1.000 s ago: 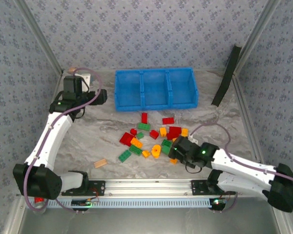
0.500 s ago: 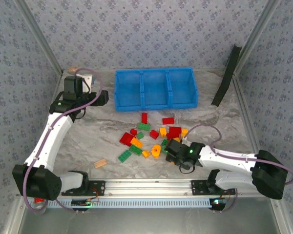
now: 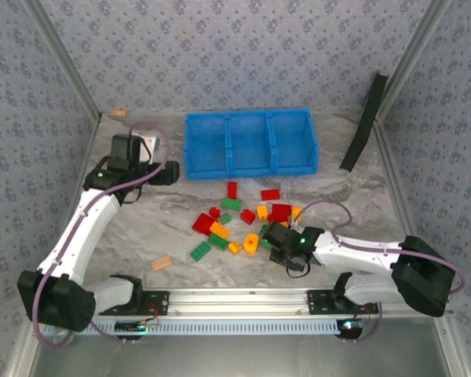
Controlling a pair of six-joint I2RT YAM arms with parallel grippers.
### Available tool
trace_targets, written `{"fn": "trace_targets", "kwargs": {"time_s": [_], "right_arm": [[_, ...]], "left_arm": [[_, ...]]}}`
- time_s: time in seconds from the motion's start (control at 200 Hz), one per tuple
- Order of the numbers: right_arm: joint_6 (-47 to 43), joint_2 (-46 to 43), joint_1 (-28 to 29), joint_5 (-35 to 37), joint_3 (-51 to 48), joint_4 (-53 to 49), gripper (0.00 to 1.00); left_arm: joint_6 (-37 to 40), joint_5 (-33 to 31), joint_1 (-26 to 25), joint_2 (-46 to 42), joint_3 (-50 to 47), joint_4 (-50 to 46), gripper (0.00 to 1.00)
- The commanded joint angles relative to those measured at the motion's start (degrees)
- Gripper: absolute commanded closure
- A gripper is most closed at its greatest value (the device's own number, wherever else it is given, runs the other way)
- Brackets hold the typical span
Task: Sort the legos into containers by color
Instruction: Pick up the lego from the bottom-center of the table, then place the lego in the container, then pick up the lego from the middle-left of the table.
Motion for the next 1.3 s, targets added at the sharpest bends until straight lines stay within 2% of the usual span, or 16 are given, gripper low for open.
{"fn": "trace_targets", "kwargs": {"time_s": [0.0, 0.26, 0.385, 0.47, 0.6, 0.74, 0.895, 1.044, 1.189, 1.294], "right_arm": [[-2.7, 0.4, -1.7, -1.6, -0.8, -1.6, 0.67], [-13.4, -9.5, -7.0, -5.4, 3.2, -18.0, 0.75], [-20.5, -13.5, -13.7, -7.6, 7.7, -22.7, 0.76], [-25.7, -13.1, -18.0, -8.6, 12.6, -23.6, 0.76], [-35.6, -7.7, -23.8, -6.9, 22.5, -24.8, 0.75], [-45.1, 0.2, -29.2, -6.0, 32.9, -20.8, 0.75], [-52.2, 10.2, -31.8, -2.7, 44.5, -14.8, 0.75], [-56.6, 20.1, -33.5, -0.1, 52.6, -10.1, 0.74], [-58.3, 28.0, -35.9, 2.3, 58.6, -8.1, 0.74], [-58.3, 32.0, -38.2, 1.4, 60.6, -5.9, 0.74]], "left_arm": [[-2.1, 0.6, -3.6, -3.9, -4.6, -7.6, 0.03], [-11.4, 1.3, -17.6, -13.7, -14.9, -9.8, 0.01], [-18.5, 4.1, -22.5, -15.4, -20.3, -6.0, 0.03], [-22.1, 3.5, -27.8, -14.8, -23.7, -3.2, 0.04], [-24.6, -0.4, -36.1, -11.7, -26.3, 0.4, 0.04], [-25.0, -4.3, -40.0, -6.0, -26.6, 1.6, 0.06], [-25.0, -8.0, -42.0, -0.4, -26.4, 3.8, 0.08], [-25.6, -9.0, -43.4, 4.3, -26.5, 5.4, 0.11], [-26.3, -9.7, -43.9, 6.8, -27.2, 6.6, 0.14], [-26.4, -10.0, -43.9, 8.0, -27.6, 8.1, 0.19]]}}
